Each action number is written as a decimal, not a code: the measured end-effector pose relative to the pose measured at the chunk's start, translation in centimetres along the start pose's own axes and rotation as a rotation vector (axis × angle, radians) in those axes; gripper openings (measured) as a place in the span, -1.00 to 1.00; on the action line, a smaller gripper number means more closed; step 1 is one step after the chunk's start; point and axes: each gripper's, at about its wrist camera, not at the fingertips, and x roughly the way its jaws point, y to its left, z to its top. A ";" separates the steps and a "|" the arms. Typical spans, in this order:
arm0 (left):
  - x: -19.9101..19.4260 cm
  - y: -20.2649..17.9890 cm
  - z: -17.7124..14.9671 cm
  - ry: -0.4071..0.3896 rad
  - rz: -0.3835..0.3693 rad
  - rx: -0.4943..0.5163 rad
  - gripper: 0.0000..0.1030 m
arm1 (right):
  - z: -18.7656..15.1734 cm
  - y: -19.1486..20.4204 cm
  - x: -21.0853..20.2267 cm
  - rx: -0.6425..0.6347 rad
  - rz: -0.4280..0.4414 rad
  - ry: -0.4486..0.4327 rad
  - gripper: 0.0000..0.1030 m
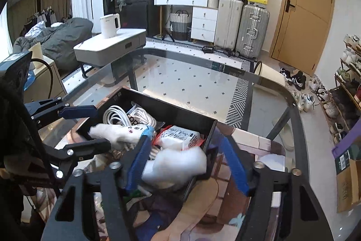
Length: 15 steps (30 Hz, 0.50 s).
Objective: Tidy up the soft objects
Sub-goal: 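Lower the plush toy into the box with left tool while right tool releases the packet there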
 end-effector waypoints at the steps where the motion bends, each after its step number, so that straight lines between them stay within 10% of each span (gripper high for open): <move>1: -0.6 0.2 -0.2 -0.014 0.007 -0.011 0.83 | -0.3 0.0 -0.6 0.015 0.001 -0.013 0.67; 15: -4.6 1.5 -3.8 -0.056 0.064 -0.107 1.00 | -5.1 0.9 -3.0 0.147 0.058 -0.039 0.99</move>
